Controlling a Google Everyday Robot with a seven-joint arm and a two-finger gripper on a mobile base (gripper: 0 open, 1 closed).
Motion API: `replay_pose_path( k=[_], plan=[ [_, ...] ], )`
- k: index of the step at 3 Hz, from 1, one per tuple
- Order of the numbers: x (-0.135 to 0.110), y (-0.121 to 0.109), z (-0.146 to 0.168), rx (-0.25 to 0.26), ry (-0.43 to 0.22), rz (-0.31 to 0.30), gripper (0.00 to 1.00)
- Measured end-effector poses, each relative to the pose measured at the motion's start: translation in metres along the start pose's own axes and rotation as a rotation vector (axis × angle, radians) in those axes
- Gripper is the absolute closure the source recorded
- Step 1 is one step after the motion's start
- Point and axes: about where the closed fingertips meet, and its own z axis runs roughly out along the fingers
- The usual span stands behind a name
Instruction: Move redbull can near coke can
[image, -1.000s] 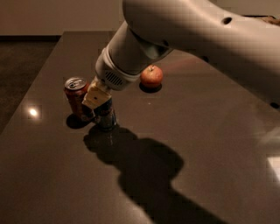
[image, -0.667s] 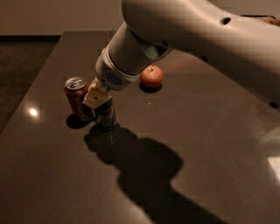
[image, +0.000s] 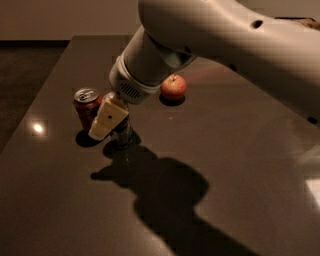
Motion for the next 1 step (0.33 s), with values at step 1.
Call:
replay_pose_path(
  k=[1],
  plan=[
    [0.0000, 0.0000, 0.0000, 0.000, 0.000, 0.000, 0.00]
  ],
)
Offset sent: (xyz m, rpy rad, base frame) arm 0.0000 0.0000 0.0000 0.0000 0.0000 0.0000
